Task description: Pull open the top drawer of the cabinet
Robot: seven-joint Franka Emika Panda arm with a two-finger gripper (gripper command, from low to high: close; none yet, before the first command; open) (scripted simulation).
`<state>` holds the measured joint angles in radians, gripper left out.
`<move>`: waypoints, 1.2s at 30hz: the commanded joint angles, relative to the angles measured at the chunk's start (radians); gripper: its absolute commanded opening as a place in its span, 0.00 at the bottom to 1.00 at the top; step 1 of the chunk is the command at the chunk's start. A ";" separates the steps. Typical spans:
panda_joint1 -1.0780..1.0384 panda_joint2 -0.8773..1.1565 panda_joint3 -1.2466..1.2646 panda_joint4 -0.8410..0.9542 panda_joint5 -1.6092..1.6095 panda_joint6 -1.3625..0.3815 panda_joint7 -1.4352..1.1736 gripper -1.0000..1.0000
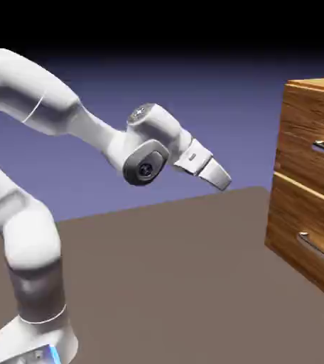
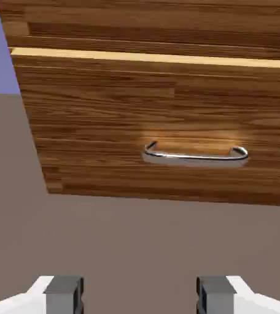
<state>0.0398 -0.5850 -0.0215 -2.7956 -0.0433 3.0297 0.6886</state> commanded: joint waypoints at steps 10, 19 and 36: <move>0.230 -0.124 -0.178 0.120 -0.359 -0.060 -0.435 0.50; 0.437 -0.236 -0.339 0.227 -0.682 -0.114 -0.826 0.50; 0.829 -0.446 -0.642 0.430 -1.292 -0.216 -1.566 0.50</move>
<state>0.8686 -1.0313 -0.6632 -2.3652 -1.3354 2.8133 -0.8771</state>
